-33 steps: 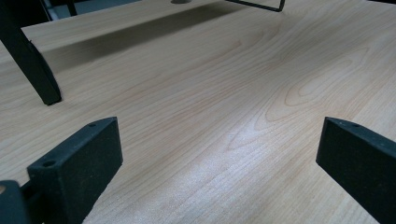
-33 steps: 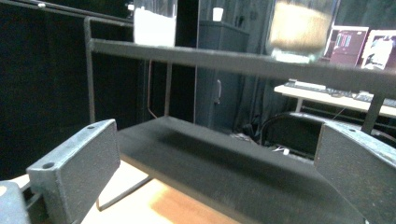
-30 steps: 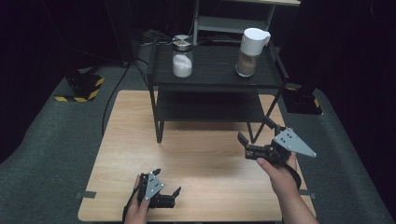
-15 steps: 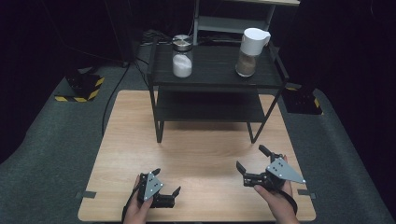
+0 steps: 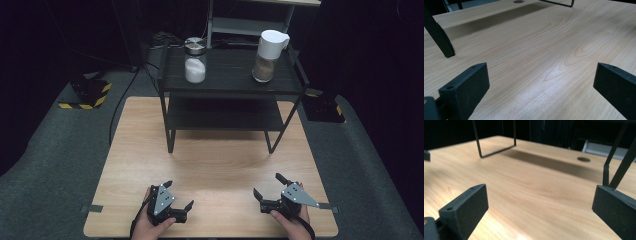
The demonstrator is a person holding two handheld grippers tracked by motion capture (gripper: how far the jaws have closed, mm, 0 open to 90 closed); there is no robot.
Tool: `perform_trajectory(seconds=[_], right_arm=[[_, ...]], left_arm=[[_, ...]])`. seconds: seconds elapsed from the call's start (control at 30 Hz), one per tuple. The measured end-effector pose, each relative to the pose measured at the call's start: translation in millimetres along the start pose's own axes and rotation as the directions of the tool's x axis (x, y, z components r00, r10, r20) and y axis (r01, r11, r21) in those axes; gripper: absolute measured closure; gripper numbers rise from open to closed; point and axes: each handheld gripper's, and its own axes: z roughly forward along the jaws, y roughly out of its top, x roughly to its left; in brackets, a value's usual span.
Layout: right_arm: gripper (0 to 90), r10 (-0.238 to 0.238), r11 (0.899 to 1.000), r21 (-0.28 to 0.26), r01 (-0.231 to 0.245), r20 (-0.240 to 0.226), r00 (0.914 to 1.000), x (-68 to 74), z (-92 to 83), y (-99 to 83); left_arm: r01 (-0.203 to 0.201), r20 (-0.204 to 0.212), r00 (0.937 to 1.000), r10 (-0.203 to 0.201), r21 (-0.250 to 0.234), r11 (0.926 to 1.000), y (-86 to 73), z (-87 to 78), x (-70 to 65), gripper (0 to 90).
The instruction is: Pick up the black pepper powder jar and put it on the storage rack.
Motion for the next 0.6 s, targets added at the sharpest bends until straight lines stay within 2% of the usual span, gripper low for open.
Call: perform_trajectory(seconds=[0.13,0.23,0.37,0.6], right_arm=[[0.3,-0.009,0.999,0.048,0.009,0.000,1.0000,-1.6,2.1,-3.3],[0.1,-0.028,0.996,0.089,0.027,0.018,0.9994,-0.2,3.0,-3.3],[0.4,-0.084,0.986,0.148,0.080,0.026,0.9961,1.6,3.3,-1.5],[0.3,-0.097,0.978,0.189,0.088,0.037,0.9946,2.2,2.5,3.3]], left_arm=[[-0.007,0.001,1.0000,0.007,0.002,1.0000,0.4,0.2,-0.5,0.6],[-0.009,0.001,1.0000,0.009,0.008,0.9999,1.5,0.7,-0.4,0.6],[-0.013,0.004,0.9999,0.013,0.004,0.9999,0.9,0.4,-0.2,0.5],[-0.036,0.001,0.9994,0.036,0.007,0.9993,1.3,0.4,-2.8,0.6]])
